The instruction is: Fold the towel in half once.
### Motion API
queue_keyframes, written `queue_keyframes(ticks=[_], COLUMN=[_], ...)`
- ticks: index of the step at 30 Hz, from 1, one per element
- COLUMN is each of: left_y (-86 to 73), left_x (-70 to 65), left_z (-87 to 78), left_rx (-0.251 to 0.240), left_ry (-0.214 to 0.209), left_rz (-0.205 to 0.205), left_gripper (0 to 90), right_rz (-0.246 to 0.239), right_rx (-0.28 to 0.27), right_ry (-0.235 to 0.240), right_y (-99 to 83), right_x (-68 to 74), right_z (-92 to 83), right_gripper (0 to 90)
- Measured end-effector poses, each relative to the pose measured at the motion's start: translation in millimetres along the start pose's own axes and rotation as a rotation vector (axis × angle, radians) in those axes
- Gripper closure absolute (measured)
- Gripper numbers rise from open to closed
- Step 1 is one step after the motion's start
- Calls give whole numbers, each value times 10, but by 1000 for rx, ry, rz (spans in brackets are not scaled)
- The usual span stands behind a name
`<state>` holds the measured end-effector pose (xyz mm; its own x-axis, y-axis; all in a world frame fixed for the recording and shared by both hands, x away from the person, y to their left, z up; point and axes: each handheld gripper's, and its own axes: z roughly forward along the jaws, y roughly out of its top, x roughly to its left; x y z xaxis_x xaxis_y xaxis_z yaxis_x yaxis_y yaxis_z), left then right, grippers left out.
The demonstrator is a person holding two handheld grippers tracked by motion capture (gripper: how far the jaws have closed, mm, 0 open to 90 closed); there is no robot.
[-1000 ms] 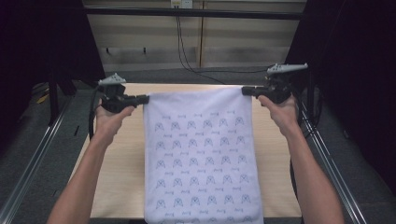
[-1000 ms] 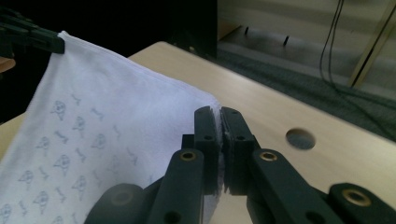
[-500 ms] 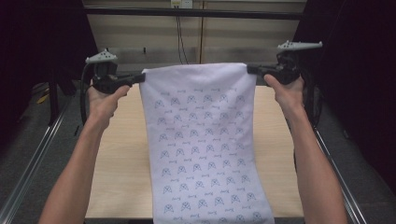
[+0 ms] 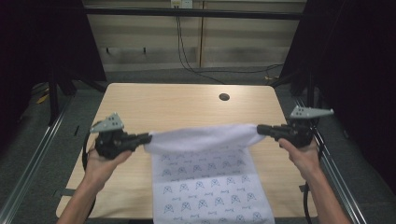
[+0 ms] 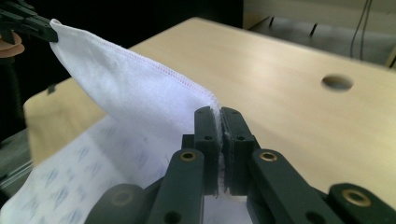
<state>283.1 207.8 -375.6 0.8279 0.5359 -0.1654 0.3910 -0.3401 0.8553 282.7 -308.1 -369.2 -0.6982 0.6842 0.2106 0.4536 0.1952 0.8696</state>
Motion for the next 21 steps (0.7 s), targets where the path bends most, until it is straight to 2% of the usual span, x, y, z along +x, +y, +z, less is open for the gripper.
queue_keyframes(ticks=[2, 3, 5, 6, 8, 9, 11, 13, 14, 15, 16, 17, 19, 21], left_y=[-242, -362, -573, -663, -797, -855, -967, -1040, -1068, -1082, -1084, -1088, -1097, -1093], left_x=[-85, -123, -204, -230, -274, -287, -301, -380, -412, -413, -395, -354, -287, -293], left_z=[63, 112, 206, 242, 286, 308, 386, 478, 518, 545, 561, 569, 572, 576], left_rx=[67, 102, 177, 193, 233, 243, 276, 328, 328, 338, 346, 341, 329, 332], left_ry=[-19, -40, -52, -71, -91, -88, -114, -128, -139, -139, -124, -112, -105, -94], left_rz=[-28, -45, -55, -81, -80, -93, -145, -118, -123, -110, -91, -98, -117, -105], left_gripper=[870, 870, 870, 870, 869, 868, 868, 867, 866, 865, 862, 861, 862, 864], right_rz=[22, 20, 43, 58, 66, 79, 89, 100, 92, 76, 89, 89, 106, 91], right_rx=[27, 61, 120, 144, 194, 214, 248, 276, 305, 328, 349, 372, 380, 394], right_ry=[23, 21, 33, 39, 39, 36, 34, 38, 36, 17, 21, 8, 7, 8], right_y=[-226, -336, -572, -691, -895, -979, -1087, -1151, -1182, -1215, -1247, -1263, -1272, -1288], right_x=[67, 102, 158, 182, 221, 238, 249, 264, 271, 272, 254, 238, 200, 200], right_z=[-15, -6, 25, 39, 56, 57, 57, 72, 101, 133, 164, 185, 212, 258], right_gripper=[863, 863, 863, 863, 863, 862, 862, 862, 862, 862, 862, 861, 862, 862])
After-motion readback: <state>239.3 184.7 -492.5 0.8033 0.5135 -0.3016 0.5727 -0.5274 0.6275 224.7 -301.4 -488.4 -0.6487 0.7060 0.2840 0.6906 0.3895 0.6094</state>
